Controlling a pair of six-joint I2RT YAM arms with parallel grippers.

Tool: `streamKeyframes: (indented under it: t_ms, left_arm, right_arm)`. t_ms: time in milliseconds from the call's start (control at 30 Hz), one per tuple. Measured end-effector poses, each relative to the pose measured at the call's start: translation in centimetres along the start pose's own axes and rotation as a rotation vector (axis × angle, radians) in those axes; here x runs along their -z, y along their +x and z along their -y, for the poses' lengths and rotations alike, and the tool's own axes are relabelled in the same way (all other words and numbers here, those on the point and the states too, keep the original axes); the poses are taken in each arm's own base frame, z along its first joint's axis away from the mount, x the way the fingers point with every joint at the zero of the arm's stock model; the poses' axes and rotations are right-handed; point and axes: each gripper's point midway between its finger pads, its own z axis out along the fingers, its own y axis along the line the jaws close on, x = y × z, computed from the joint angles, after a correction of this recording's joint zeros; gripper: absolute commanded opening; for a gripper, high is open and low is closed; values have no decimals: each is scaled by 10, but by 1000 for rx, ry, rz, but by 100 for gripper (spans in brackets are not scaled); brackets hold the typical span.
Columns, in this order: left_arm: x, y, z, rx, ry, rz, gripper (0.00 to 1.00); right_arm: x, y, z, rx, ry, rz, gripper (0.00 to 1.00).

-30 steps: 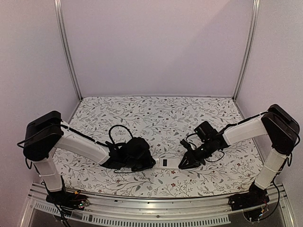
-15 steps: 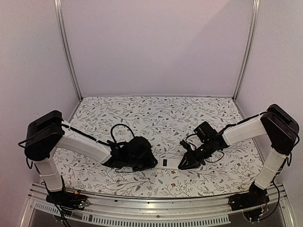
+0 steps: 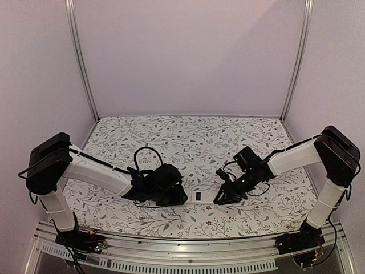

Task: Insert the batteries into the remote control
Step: Load the battery cover onto the remote control without the battery cover.

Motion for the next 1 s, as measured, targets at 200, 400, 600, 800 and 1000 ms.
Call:
streamKeyframes:
  t_ms: [200, 400, 600, 800, 1000]
  left_arm:
    - [1, -3, 3, -57, 1, -6, 49]
    - [2, -5, 2, -85, -9, -22, 48]
    - [1, -16, -7, -70, -27, -11, 46]
    - [2, -26, -9, -82, -38, -11, 47]
    - [-1, -30, 3, -99, -16, -14, 45]
  right_arm:
    - [2, -1, -1, 3, -14, 0, 36]
    - [3, -2, -1, 7, -15, 1, 37]
    - [4, -3, 0, 6, -12, 0, 38]
    - [5, -5, -1, 5, -11, 4, 38]
    - [5, -6, -1, 5, -10, 5, 38]
